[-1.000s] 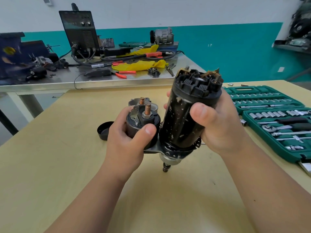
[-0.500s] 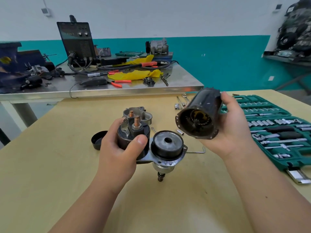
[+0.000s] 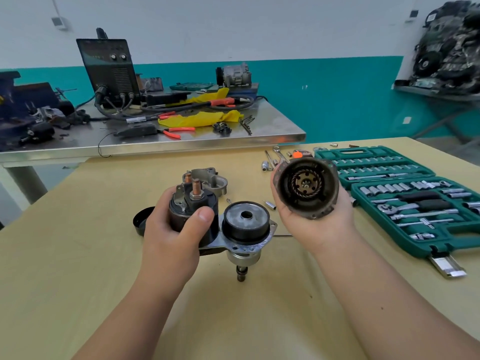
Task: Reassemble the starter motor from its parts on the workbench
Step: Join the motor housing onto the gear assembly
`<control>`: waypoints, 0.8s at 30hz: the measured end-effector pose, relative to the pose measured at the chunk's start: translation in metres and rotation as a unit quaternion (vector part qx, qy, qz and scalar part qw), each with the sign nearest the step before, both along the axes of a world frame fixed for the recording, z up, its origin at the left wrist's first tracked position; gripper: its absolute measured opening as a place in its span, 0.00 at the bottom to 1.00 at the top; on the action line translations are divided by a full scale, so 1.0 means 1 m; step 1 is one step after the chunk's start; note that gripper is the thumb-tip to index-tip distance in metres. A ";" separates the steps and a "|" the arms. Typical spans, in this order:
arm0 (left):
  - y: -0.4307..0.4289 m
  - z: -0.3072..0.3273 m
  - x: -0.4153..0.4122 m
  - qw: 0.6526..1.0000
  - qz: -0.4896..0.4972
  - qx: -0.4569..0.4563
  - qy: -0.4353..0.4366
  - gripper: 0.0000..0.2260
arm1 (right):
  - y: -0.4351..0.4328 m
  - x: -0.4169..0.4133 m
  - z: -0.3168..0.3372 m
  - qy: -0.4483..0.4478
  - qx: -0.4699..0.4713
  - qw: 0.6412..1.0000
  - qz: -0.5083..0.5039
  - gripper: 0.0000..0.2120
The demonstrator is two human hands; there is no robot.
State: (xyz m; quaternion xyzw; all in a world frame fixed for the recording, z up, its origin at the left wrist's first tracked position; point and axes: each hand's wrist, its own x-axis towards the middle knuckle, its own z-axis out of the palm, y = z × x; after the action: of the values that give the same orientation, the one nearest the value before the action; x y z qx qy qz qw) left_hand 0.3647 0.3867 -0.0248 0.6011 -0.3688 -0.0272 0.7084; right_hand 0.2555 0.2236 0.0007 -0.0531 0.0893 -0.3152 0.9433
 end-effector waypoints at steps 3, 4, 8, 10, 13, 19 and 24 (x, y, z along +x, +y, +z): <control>-0.001 0.000 0.001 1.000 0.005 0.001 0.001 0.10 | -0.005 0.002 -0.006 0.010 0.058 0.998 -0.033 0.21; -0.001 0.000 0.001 1.000 0.007 0.001 -0.004 0.10 | -0.007 0.003 -0.007 0.016 0.064 0.997 -0.038 0.21; 0.000 0.000 -0.001 1.000 -0.001 0.002 -0.025 0.10 | -0.010 0.003 -0.006 0.024 0.070 0.996 -0.043 0.21; 0.000 0.000 -0.002 0.999 -0.004 0.002 -0.033 0.10 | -0.010 0.002 -0.007 0.023 0.073 0.996 -0.038 0.21; 0.001 0.000 -0.002 0.999 -0.006 0.004 -0.039 0.10 | -0.008 0.001 -0.007 0.019 0.065 0.998 -0.020 0.22; 0.000 -0.001 -0.001 1.000 0.007 0.015 -0.017 0.10 | -0.007 0.002 -0.007 0.104 -0.063 0.991 0.049 0.31; 0.000 0.000 0.000 1.000 0.009 0.016 -0.005 0.10 | -0.007 0.004 -0.009 0.096 -0.129 0.985 0.059 0.38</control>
State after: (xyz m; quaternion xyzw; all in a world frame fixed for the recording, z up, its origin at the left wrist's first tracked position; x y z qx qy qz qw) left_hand 0.3647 0.3864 -0.0252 0.6161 -0.3666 -0.0238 0.6967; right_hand 0.2593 0.2161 -0.0080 -0.2100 0.1348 -0.2615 0.9324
